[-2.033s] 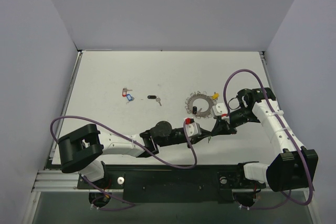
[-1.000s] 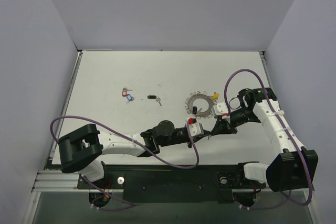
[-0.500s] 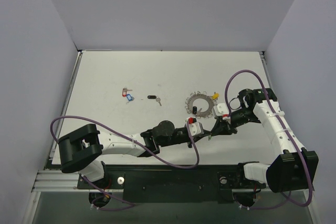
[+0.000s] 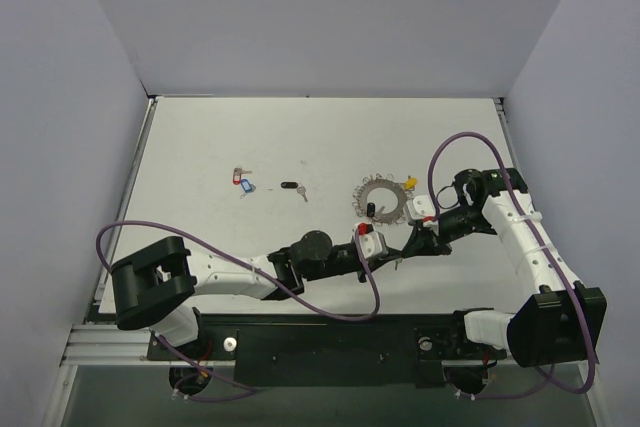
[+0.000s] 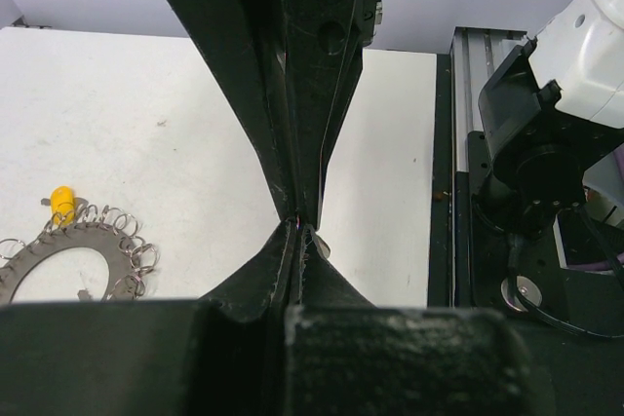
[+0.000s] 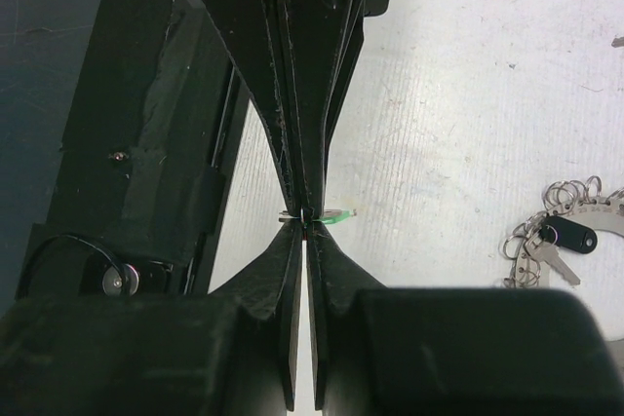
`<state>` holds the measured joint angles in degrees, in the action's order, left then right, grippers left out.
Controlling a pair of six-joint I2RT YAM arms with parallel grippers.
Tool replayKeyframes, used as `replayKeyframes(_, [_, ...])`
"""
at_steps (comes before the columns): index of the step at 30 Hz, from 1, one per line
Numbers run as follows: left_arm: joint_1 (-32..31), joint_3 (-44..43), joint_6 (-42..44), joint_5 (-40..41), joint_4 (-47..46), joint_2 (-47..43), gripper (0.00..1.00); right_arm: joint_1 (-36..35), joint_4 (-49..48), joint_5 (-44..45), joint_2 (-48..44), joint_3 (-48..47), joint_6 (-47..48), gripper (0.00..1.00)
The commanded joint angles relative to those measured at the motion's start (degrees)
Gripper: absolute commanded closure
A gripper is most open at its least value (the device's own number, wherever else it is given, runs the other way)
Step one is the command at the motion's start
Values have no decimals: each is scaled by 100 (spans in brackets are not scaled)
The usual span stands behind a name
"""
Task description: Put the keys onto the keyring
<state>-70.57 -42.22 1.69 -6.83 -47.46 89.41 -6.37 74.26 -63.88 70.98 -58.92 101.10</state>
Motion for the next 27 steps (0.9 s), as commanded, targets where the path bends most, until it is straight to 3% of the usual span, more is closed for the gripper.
replayKeyframes(1, [-19, 29, -108, 243, -632, -107, 100, -40, 1284, -310, 3, -137, -361, 100])
replayKeyframes(3, [-10, 161, -134, 366, -790, -195, 88, -5, 1161, -301, -5, -199, -625, 100])
replayKeyframes(4, [-10, 318, -317, 488, -895, -291, 72, 22, 1126, -283, 12, -217, -687, 100])
replayKeyframes(6, [-1, 564, -441, 638, -1185, -449, 51, 66, 1047, -274, -14, -243, -863, 100])
replayKeyframes(8, [34, 776, -555, 815, -1336, -642, 45, 92, 942, -240, -23, -252, -1057, 100])
replayKeyframes(12, [270, 961, -1003, 1017, -1012, -1012, 42, 154, 766, -187, -32, -287, -1408, 100])
replayKeyframes(15, [604, 926, -1835, 1035, -336, -1258, 40, 241, 494, -64, -49, -357, -1944, 100])
replayKeyframes(19, [1815, 636, -3337, 289, 965, -1277, 36, 478, -86, 129, -172, -367, -2892, 100])
replayKeyframes(22, [2467, 364, -4157, -396, 1501, -1014, 36, 628, -1041, 305, -330, -244, -4155, 100])
replayKeyframes(27, [2890, -470, -4345, -688, 2651, -31, 36, 1155, -2836, 919, -716, 247, -6328, 100])
